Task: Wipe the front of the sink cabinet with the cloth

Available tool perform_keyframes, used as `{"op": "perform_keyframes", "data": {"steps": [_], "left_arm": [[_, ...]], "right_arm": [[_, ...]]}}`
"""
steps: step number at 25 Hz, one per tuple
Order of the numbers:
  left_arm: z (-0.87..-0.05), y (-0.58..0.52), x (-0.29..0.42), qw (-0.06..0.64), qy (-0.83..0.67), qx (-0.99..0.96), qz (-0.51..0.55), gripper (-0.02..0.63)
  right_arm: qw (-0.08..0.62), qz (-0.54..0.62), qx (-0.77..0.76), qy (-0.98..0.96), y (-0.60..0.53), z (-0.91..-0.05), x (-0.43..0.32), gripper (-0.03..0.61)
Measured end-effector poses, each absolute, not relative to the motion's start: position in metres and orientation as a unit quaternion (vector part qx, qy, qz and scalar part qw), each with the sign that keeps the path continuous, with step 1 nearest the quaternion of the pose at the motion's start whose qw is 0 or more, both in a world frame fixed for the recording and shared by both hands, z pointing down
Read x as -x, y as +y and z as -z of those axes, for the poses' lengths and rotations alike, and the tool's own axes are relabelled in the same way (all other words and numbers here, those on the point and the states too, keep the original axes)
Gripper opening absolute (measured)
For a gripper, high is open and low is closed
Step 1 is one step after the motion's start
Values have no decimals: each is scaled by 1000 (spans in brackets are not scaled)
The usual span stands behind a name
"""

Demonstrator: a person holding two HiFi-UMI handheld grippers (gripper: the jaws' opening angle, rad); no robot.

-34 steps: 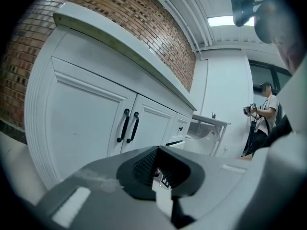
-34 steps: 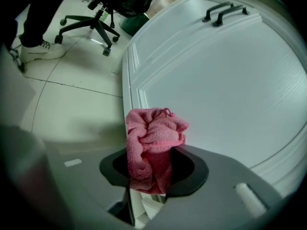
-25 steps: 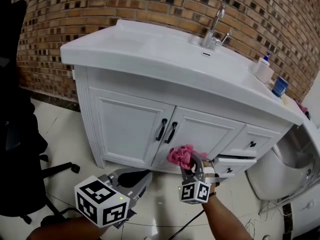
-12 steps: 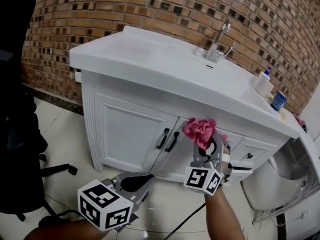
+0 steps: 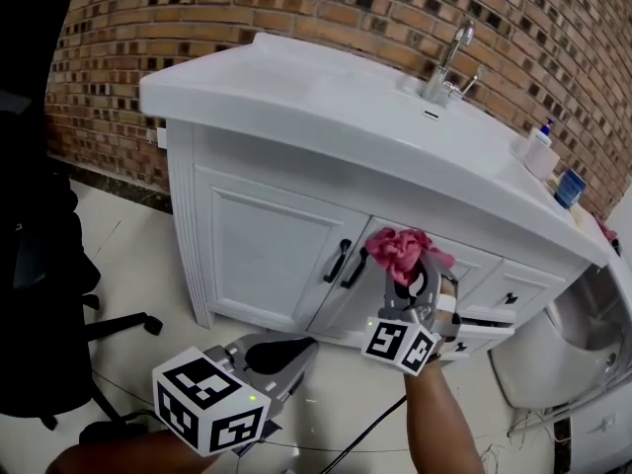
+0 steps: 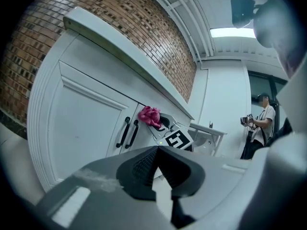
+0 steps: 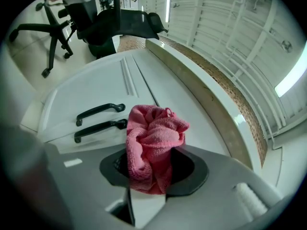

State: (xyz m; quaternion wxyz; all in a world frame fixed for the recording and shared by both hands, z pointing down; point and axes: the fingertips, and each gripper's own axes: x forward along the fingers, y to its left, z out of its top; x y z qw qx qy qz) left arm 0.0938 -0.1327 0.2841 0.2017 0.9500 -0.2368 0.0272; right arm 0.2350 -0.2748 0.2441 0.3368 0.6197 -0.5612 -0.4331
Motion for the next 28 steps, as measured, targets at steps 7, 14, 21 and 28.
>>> {"op": "perform_keyframes", "data": {"steps": [7, 14, 21, 28], "left_arm": [[-286, -134, -93, 200, -246, -948, -32, 3], [-291, -136, -94, 205, -248, -946, -37, 3], [-298, -141, -97, 214, -249, -943, -47, 3], [-303, -144, -99, 222, -251, -941, -51, 3]], "right_arm": [[342, 412, -618, -575, -278, -278, -232, 152], [355, 387, -610, -594, -279, -327, -234, 152], [386, 373, -586, -607, -279, -385, -230, 152], [423, 360, -553, -621, -276, -452, -230, 152]]}}
